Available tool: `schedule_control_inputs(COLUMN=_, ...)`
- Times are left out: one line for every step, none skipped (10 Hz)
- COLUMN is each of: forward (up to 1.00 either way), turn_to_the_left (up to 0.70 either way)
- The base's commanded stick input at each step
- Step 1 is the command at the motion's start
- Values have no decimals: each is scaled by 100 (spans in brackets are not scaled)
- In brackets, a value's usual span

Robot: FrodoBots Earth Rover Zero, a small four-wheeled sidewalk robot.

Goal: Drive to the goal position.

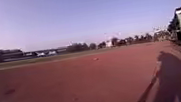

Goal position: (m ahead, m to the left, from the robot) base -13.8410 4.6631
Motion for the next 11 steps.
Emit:
schedule_control_inputs(forward=0, turn_to_the_left=0)
schedule_control_inputs(forward=0, turn_to_the_left=0)
schedule_control_inputs(forward=0, turn_to_the_left=0)
schedule_control_inputs(forward=0, turn_to_the_left=0)
schedule_control_inputs(forward=0, turn_to_the_left=-2)
schedule_control_inputs(forward=0, turn_to_the_left=-6)
schedule_control_inputs(forward=0, turn_to_the_left=-26)
schedule_control_inputs(forward=0, turn_to_the_left=-45)
schedule_control_inputs(forward=0, turn_to_the_left=-45)
schedule_control_inputs(forward=0, turn_to_the_left=-45)
schedule_control_inputs(forward=0, turn_to_the_left=-45)
